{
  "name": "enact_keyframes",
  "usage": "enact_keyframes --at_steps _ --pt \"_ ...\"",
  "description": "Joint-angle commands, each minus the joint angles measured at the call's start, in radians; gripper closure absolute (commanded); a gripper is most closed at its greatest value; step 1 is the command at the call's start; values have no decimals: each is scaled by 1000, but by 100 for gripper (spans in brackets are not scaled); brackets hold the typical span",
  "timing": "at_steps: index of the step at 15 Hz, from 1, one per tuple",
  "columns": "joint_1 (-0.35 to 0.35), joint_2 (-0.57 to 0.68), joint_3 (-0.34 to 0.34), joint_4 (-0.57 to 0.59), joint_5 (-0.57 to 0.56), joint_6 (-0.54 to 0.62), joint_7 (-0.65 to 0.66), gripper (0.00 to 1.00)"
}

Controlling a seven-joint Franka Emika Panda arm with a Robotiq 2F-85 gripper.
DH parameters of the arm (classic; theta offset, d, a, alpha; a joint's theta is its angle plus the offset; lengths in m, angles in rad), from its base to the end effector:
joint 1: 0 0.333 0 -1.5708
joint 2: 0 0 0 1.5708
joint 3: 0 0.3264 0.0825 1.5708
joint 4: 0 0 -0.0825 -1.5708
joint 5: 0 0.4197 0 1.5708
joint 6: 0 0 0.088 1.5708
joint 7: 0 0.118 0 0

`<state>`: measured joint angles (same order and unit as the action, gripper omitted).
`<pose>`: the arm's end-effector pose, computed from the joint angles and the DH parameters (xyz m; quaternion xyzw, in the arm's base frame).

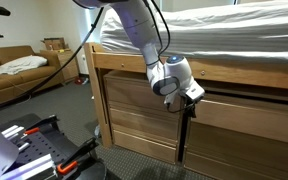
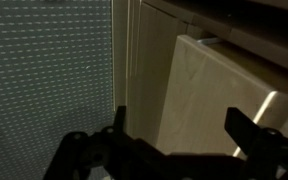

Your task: Close the top right drawer fully

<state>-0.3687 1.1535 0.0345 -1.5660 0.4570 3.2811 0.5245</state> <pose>0.6507 -0.2780 -0.0177 -0.7490 0.6048 -0.2615 0.0691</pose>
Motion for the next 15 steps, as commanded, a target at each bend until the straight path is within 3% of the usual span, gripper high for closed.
enact_keyframes --at_steps 1,4,5,8,9,13,14,15 --pt "-72 127 17 120 66 117 13 0" --pt "-187 193 122 201 10 242 22 0" --pt "-186 226 114 302 16 191 42 0" --pt "-295 206 253 306 -51 188 93 0" --pt "-235 190 167 263 -17 186 74 0" --pt "-242 192 175 271 -26 179 76 0" --pt "-248 243 202 361 -39 176 55 0" --pt "-329 258 309 348 -192 179 37 0"
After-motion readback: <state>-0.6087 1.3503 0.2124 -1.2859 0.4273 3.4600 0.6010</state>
